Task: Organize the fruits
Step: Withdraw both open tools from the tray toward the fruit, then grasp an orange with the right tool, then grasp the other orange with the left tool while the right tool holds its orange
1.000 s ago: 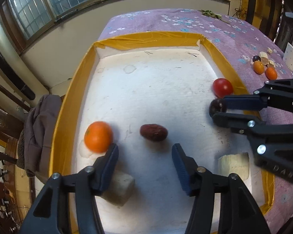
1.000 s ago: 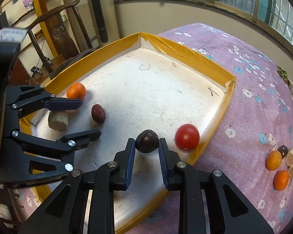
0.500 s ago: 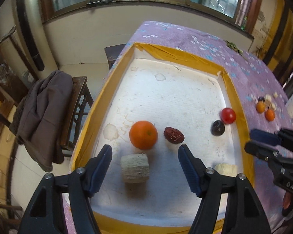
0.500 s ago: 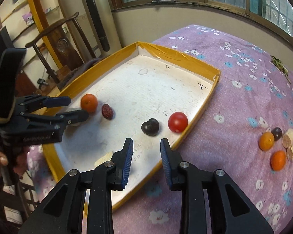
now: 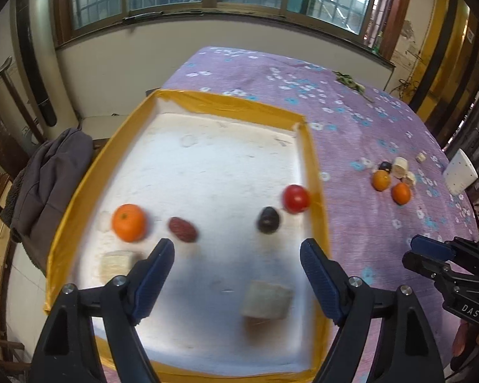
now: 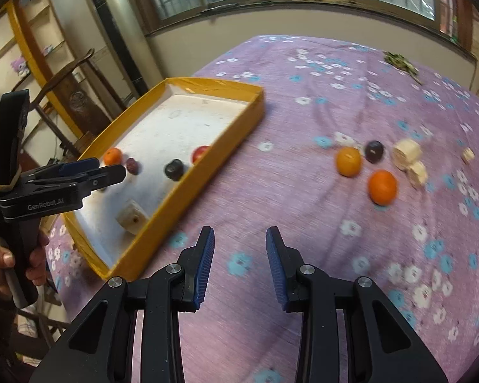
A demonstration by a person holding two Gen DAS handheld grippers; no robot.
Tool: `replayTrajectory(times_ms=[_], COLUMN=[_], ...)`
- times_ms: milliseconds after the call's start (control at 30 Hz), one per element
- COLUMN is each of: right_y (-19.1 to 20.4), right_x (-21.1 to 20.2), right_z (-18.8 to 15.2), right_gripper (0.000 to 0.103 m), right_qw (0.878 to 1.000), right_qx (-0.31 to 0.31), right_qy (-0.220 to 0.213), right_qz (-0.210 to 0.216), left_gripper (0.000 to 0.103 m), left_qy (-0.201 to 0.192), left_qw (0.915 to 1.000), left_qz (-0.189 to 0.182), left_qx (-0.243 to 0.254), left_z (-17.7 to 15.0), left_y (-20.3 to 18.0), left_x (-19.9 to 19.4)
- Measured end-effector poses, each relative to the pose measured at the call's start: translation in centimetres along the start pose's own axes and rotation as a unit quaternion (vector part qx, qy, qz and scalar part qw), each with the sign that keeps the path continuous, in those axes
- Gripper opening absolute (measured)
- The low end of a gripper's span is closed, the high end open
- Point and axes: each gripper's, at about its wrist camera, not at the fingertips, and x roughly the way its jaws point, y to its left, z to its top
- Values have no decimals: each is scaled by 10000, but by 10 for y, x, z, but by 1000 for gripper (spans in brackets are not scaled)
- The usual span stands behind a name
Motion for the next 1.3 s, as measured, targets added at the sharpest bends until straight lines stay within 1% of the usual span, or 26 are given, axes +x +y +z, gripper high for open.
replayTrajectory(times_ms=[200,333,400,533,600,800,900,933,1033,1100,1233,1300], right_y=[-37,-64,-79,-105,-113,-122,-124,-126,-128,-127,-140,-153], right_x=[-21,-29,-32,-30,-24,5,25,33,44,45,31,17], right_z=[-18,-28,-32,-32,-25,10,25,28,31,29,21,13], right_gripper=[32,33,33,33,33,34,34,34,34,33,33,33], right_qw=[9994,9982,9973,9955,9952,9969,9976,9978,9981,9987,9969,9952], right_qx=[293,504,610,813,862,690,625,622,594,478,691,821], right_qy=[-105,-124,-127,-137,-141,-208,-121,-27,43,-81,-294,-365], right_qz=[-181,-314,-393,-473,-440,-312,-287,-211,-139,-139,-225,-390], left_gripper=[89,93,94,94,94,94,94,94,94,94,94,94], left_qy=[-9,-49,-8,91,144,277,315,326,380,417,498,519], left_qw=[9996,9993,9990,9979,9974,9960,9955,9954,9947,9942,9937,9937], left_qz=[-137,-221,-284,-299,-249,-40,72,100,159,194,159,93], left_qx=[236,299,358,560,659,844,891,896,941,971,991,992], left_z=[3,4,5,4,4,9,14,16,21,24,34,41], left_y=[-46,-74,-88,-115,-126,-142,-143,-143,-145,-148,-157,-165], left_x=[0,1,4,10,15,26,31,33,42,48,66,77])
